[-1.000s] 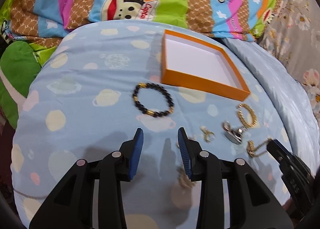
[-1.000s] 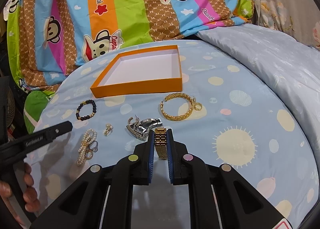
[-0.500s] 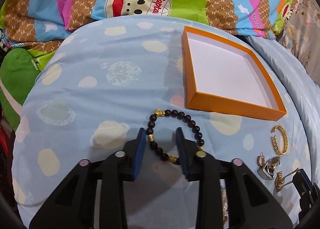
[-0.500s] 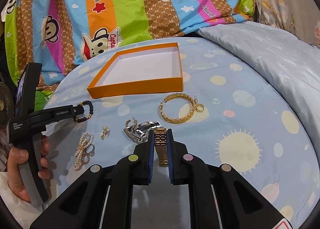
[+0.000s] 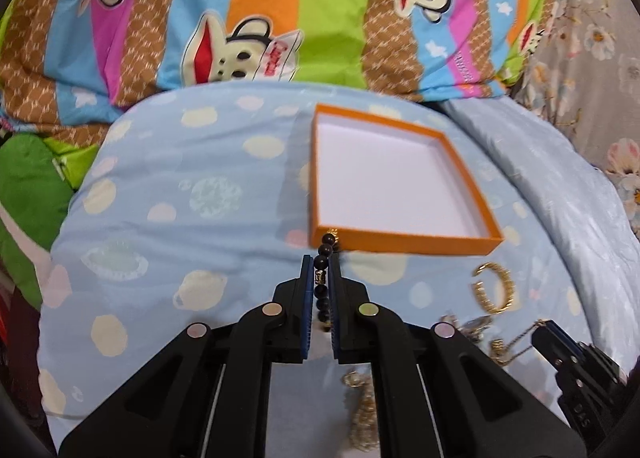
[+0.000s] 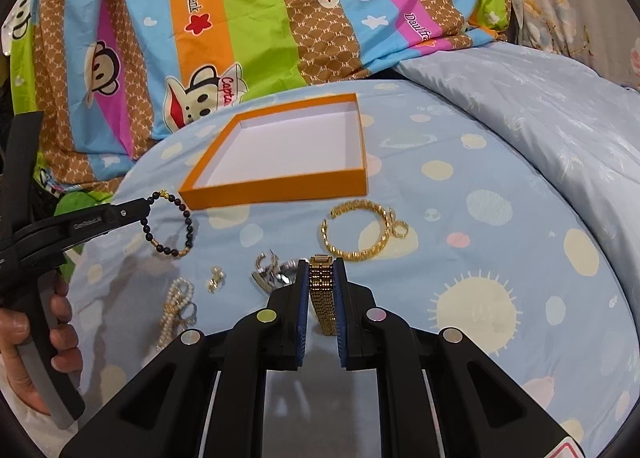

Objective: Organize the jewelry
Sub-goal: 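Drop the bead bracelet and gold watch into the orange box with both tools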

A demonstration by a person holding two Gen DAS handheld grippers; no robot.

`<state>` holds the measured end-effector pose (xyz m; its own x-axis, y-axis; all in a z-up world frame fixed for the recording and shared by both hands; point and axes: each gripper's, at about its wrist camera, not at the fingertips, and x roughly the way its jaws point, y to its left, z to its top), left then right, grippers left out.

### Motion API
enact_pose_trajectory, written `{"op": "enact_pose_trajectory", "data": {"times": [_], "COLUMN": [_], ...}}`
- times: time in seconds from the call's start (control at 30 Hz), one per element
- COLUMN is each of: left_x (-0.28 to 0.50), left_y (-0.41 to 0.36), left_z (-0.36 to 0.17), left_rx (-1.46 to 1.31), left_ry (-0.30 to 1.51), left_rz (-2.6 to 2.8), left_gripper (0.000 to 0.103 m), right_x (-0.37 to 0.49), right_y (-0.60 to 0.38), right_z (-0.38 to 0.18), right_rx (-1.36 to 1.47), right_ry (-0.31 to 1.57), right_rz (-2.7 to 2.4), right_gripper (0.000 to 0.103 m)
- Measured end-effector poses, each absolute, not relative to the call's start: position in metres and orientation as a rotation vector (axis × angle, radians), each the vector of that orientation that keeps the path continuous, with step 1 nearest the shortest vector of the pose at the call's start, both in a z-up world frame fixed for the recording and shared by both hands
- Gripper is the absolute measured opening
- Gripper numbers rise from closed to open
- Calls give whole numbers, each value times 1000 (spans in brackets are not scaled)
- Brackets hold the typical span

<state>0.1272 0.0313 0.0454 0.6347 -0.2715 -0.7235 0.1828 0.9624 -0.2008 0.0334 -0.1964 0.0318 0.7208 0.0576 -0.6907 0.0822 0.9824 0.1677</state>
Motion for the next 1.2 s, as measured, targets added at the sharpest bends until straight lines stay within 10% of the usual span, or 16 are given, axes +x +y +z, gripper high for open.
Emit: {"op": "enact_pose_trajectory", "data": {"times": [0.4,1.2], "left_x": [177,332], "left_y": [-9,-55], "left_z": [114,26], "left_rx": [-38,-41], "left_ry": [688,805], "left_rz": [-308,-266], "left_gripper": [6,8], "right_x": [127,313], "right_y": [-206,-221], "right_z": [96,23], "right_rx": [160,186], "right_ry": [647,827], "right_rz": [34,31], "right_gripper": [11,16]}}
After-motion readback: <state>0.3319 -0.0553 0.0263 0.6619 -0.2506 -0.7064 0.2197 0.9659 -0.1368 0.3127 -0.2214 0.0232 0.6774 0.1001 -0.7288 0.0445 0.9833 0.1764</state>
